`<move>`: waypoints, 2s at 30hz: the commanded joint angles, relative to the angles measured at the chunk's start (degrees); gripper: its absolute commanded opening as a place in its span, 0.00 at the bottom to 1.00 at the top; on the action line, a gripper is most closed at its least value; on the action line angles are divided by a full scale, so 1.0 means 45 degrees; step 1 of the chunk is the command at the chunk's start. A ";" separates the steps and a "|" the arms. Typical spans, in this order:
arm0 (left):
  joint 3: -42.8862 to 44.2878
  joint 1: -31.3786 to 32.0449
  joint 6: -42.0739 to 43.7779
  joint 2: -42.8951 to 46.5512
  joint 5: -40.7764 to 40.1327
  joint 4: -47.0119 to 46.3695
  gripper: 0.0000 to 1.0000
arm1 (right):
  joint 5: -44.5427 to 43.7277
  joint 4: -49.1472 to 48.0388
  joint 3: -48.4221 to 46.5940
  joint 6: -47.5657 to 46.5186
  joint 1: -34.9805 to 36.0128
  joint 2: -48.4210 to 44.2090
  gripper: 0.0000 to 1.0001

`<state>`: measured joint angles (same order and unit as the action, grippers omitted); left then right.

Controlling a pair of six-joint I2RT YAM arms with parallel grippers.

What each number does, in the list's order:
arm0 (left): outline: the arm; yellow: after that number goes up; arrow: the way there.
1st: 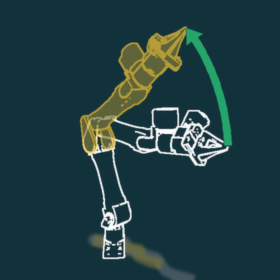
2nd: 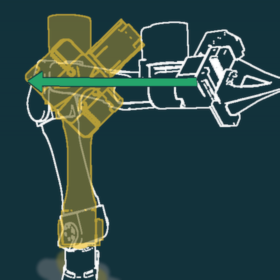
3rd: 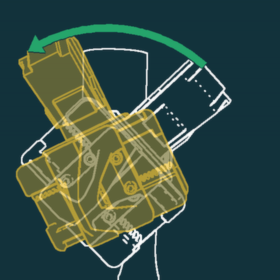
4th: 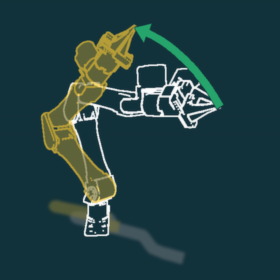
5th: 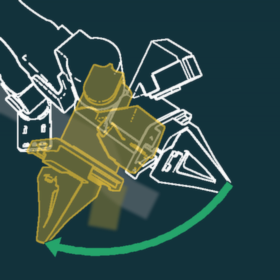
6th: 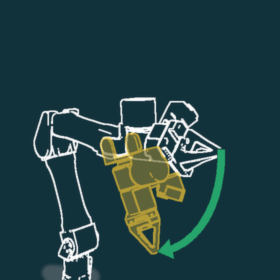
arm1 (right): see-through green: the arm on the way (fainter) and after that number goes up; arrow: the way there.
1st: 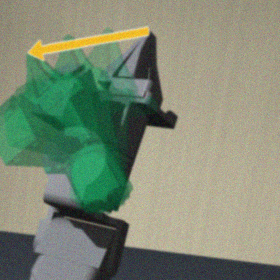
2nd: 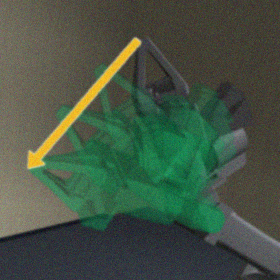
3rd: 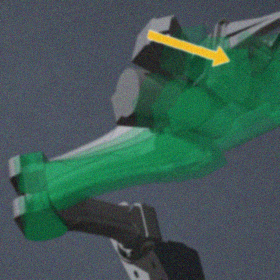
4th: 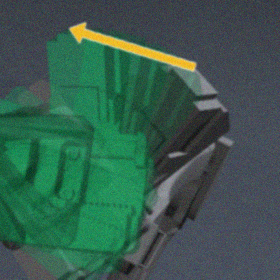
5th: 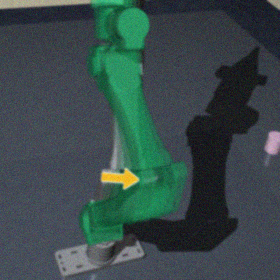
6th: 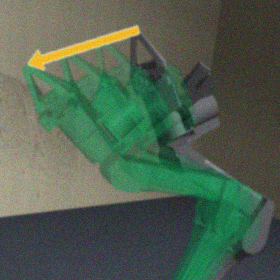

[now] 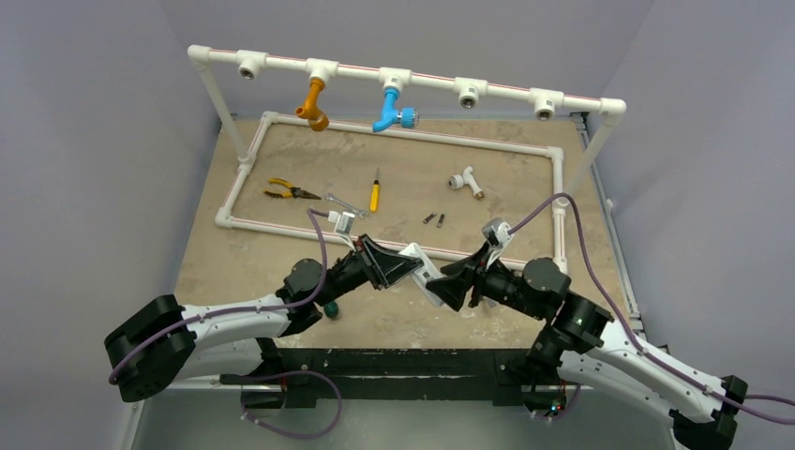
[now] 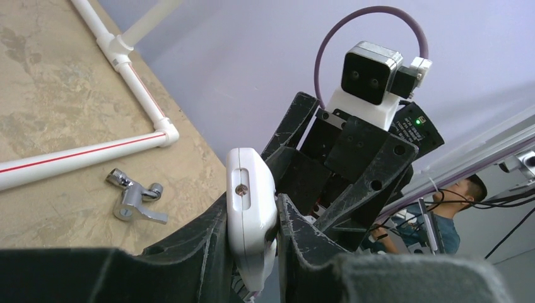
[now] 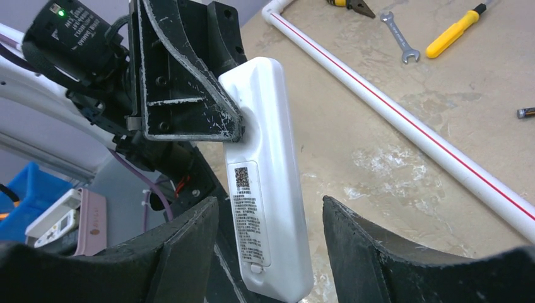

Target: Load the batteries into the remote control

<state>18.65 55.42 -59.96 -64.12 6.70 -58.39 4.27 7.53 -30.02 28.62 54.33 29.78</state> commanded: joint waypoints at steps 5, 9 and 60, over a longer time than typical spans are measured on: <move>-0.0229 0.0029 0.0397 0.0352 0.0350 -0.1867 0.00 | -0.0250 -0.0056 -0.0079 0.0407 -0.0002 -0.1258 0.59; -0.0293 0.0014 0.0178 0.0546 0.0298 -0.1678 0.00 | -0.0271 0.0933 -0.0440 -0.0663 -0.0002 -0.1634 0.58; 0.3130 -0.0406 -0.1206 0.3230 -0.2485 1.0512 0.00 | -0.0121 -0.4776 0.1397 -0.2090 0.0688 0.2679 0.88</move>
<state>29.76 54.00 -64.55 -49.78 -4.32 -9.61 5.37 -8.95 -24.58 18.90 56.75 40.95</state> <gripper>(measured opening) 0.256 0.878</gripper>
